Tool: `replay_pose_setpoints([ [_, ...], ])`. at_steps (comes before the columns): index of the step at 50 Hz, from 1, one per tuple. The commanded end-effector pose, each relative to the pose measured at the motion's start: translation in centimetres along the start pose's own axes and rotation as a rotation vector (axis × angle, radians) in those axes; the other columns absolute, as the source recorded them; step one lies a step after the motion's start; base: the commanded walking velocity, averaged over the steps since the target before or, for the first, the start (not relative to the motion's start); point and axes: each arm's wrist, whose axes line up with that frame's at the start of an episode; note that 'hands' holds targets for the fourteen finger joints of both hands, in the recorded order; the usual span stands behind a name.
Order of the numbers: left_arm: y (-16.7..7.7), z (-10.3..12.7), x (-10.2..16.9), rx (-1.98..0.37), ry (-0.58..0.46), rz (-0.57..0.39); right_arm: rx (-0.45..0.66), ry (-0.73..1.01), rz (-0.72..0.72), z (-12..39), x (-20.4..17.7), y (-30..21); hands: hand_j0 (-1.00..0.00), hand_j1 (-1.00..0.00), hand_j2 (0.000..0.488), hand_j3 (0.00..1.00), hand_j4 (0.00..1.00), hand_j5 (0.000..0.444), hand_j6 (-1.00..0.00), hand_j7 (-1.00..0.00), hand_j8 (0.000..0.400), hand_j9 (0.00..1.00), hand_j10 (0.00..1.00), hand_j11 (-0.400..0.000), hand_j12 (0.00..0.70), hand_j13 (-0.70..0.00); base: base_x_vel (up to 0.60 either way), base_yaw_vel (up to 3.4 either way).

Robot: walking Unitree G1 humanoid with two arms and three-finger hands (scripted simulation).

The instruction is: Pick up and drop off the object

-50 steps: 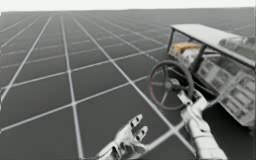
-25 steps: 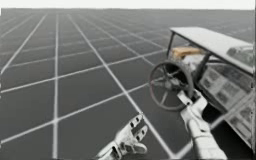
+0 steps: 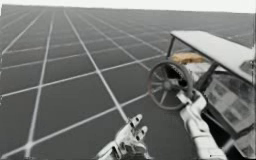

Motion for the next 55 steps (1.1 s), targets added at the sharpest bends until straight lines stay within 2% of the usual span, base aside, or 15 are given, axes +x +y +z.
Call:
replay_pose_setpoints([
  [1,-0.37,0.16,-0.08,0.014,-0.005,-0.005,0.037,-0.033,0.024,1.18,-0.28,0.33,0.0,0.0,0.0,1.0,1.0,0.0,0.0,0.0,0.0,1.0,1.0,-0.4,0.0,-0.7,0.59,0.02],
  [55,-0.37,0.16,-0.08,0.014,-0.005,-0.005,0.037,-0.033,0.024,1.18,-0.28,0.33,0.0,0.0,0.0,1.0,1.0,0.0,0.0,0.0,0.0,1.0,1.0,-0.4,0.0,-0.7,0.58,0.03],
])
